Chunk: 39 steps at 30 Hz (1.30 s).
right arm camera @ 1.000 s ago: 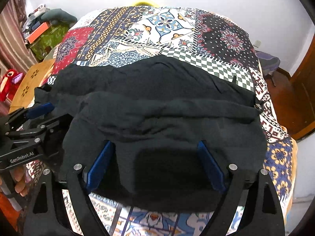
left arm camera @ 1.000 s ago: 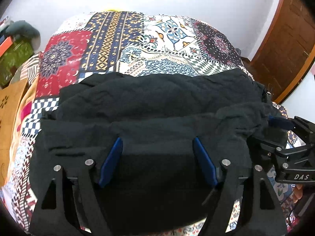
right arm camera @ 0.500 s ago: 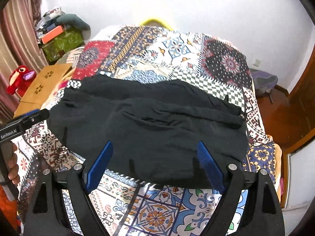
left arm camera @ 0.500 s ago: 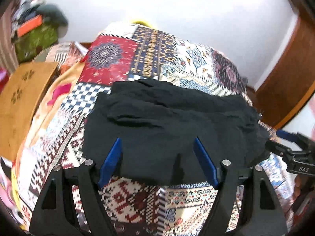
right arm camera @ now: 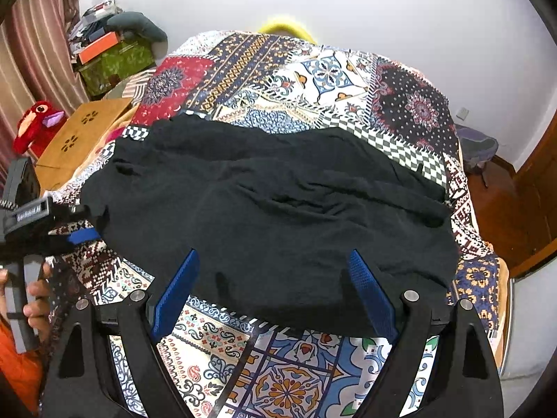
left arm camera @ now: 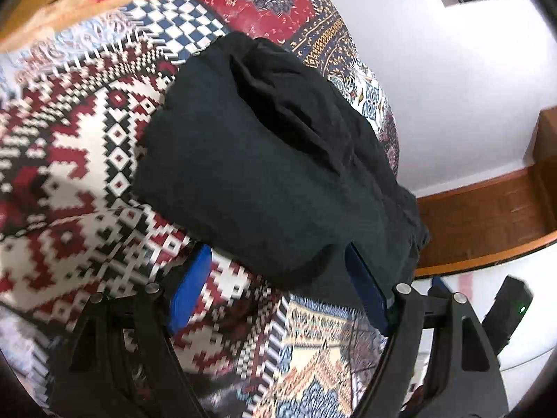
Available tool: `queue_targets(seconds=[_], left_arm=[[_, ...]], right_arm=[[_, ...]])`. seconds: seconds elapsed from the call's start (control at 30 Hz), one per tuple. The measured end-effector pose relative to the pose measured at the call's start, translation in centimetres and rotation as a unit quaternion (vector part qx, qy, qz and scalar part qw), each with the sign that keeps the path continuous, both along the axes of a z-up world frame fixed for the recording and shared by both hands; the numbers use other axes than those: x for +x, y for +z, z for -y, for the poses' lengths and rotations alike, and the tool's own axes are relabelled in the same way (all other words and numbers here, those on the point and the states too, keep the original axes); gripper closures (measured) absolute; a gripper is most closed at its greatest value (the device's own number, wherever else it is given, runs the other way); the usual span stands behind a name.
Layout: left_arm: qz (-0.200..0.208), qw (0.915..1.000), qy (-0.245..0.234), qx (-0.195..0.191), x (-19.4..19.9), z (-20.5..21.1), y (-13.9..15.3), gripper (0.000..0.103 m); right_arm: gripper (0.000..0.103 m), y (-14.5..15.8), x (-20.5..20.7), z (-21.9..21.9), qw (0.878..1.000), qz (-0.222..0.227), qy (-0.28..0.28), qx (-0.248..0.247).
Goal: Fold large clothes
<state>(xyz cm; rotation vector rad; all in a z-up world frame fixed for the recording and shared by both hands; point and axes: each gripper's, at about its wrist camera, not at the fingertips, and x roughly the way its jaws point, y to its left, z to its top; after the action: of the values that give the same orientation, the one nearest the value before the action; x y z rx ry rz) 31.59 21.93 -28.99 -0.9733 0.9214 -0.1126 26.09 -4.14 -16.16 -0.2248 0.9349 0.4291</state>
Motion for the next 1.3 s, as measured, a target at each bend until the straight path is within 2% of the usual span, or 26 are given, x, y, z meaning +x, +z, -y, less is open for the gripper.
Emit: queue_targets(seconds=[0.2, 0.27, 0.33, 0.47, 0.5, 0.53, 0.57, 0.63, 0.7, 0.83, 0.93, 1.07, 1.1, 1.13, 1.2, 1.27, 1.3], left_arm=[[0.000, 0.9988, 0.036, -0.032, 3.2, -1.0, -1.2, 0.024], [-0.008, 0.9982, 0.054, -0.024, 4.4, -0.8, -1.3, 0.024], [-0.019, 0.9971, 0.073, -0.005, 5.7, -0.4, -1.4, 0.024], [-0.030, 0.9917, 0.100, 0.074, 7.8, 1.2, -0.8, 0.025], [-0.034, 0.9894, 0.108, 0.091, 8.1, 1.4, -0.5, 0.031], [-0.040, 0.9865, 0.116, 0.109, 8.2, 1.5, -0.2, 0.045], [-0.045, 0.9845, 0.121, 0.119, 8.2, 1.4, 0.0, 0.051], [-0.037, 0.9856, 0.128, 0.105, 7.8, 0.7, 0.2, 0.067], [-0.029, 0.9855, 0.134, 0.101, 6.9, 0.3, 1.0, 0.072], [-0.006, 0.9783, 0.149, 0.144, 4.4, 0.3, 4.3, 0.076], [0.030, 0.9690, 0.170, 0.176, 0.7, -0.1, 7.7, 0.077], [0.083, 0.9492, 0.192, 0.235, -4.0, -0.4, 12.4, 0.077], [0.092, 0.9450, 0.193, 0.247, -4.3, -0.5, 13.2, 0.077], [0.106, 0.9372, 0.197, 0.268, -5.4, -0.4, 14.6, 0.077], [0.125, 0.9292, 0.193, 0.289, -6.2, -0.2, 16.3, 0.077], [0.145, 0.9239, 0.176, 0.307, -7.0, 0.5, 17.8, 0.077], [0.148, 0.9228, 0.168, 0.314, -6.9, 1.0, 18.1, 0.077]], right_arm=[[0.017, -0.9, 0.8, 0.4, 1.000, -0.014, -0.012, 0.001], [0.017, -1.2, 1.1, 0.6, 1.000, -0.023, -0.018, 0.007], [0.017, -1.4, 1.2, 0.7, 0.999, -0.032, -0.022, 0.011], [0.017, -1.3, 1.2, 1.0, 0.999, -0.041, -0.029, 0.010], [0.017, -1.1, 1.1, 1.1, 0.999, -0.039, -0.031, 0.008], [0.017, -1.0, 1.0, 1.2, 0.999, -0.038, -0.033, 0.008], [0.017, -0.6, 0.8, 1.3, 0.999, -0.036, -0.035, 0.009], [0.017, 0.0, 0.5, 1.4, 0.999, -0.032, -0.037, 0.014], [0.017, 0.7, 0.2, 1.3, 0.999, -0.028, -0.041, 0.019], [0.017, 2.0, -0.5, 0.1, 0.998, -0.021, -0.038, 0.044], [0.017, 2.7, -1.3, -1.8, 0.998, -0.014, -0.023, 0.060], [0.017, 2.0, -2.2, -5.3, 0.998, -0.019, 0.008, 0.067], [0.017, 1.2, -2.4, -6.6, 0.997, -0.029, 0.020, 0.064], [0.017, 0.6, -2.5, -7.6, 0.997, -0.037, 0.030, 0.060], [0.016, -1.2, -2.4, -9.5, 0.995, -0.065, 0.054, 0.062], [0.015, -3.2, -2.0, -11.1, 0.990, -0.103, 0.072, 0.071], [0.015, -3.8, -2.1, -11.7, 0.989, -0.109, 0.077, 0.066]])
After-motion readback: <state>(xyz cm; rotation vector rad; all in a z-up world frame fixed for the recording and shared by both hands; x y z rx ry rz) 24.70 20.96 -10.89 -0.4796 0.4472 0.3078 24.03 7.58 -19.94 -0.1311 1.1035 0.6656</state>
